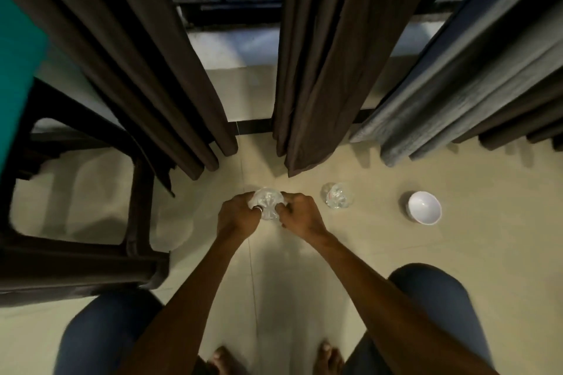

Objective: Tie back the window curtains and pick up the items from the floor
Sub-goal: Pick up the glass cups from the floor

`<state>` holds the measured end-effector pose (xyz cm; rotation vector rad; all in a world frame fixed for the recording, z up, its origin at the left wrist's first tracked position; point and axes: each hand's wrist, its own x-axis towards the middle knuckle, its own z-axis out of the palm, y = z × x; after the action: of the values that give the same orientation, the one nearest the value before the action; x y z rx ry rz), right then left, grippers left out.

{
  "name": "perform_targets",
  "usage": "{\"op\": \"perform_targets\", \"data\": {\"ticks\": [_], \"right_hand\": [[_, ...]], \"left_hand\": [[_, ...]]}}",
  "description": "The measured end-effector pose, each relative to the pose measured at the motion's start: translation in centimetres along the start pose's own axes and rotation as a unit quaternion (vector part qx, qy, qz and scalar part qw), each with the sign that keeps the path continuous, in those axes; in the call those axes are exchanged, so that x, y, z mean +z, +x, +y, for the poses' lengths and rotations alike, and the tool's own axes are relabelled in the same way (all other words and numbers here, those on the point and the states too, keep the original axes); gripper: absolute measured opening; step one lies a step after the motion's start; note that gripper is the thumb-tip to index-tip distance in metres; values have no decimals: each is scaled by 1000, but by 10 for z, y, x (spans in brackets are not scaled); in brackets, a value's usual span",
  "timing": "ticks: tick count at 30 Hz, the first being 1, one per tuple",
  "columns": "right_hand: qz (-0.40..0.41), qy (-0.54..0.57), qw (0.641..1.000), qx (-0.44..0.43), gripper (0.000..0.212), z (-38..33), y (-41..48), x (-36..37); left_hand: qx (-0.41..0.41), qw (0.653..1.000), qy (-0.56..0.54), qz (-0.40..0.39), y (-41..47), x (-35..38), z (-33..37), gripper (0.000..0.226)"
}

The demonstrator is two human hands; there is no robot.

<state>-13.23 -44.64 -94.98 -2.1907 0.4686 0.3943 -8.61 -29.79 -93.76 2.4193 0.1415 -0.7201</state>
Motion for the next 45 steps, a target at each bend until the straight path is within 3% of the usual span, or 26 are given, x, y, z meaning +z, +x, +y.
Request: {"op": "perform_targets", "data": {"ticks": [10, 18, 23, 27, 35, 40, 45], "right_hand": [[45, 12, 997, 54, 57, -156, -158, -139], [89, 68, 990, 85, 48, -302, -289, -246], [135, 86, 981, 113, 36, -357, -337, -281], [161, 98, 973, 131, 31, -376, -355, -286], [194, 91, 963, 165, 28, -433, -371, -247], [207, 101, 956, 183, 31, -502, -372, -191], [213, 103, 957, 169, 31, -559, -371, -146]], "left_hand": [[4, 999, -37, -36, -176, -160, 127, 28], [-27, 986, -165, -13, -322, -288, 212, 25], [-21, 988, -149, 38, -383, -335, 253, 23], [4, 991, -126, 39, -397, -352, 258, 28], [18, 980, -196, 10, -397, -393, 209, 23], [75, 991, -112, 25, -388, -453, 158, 29], [60, 994, -70, 50, -370, -502, 116, 30]]}}
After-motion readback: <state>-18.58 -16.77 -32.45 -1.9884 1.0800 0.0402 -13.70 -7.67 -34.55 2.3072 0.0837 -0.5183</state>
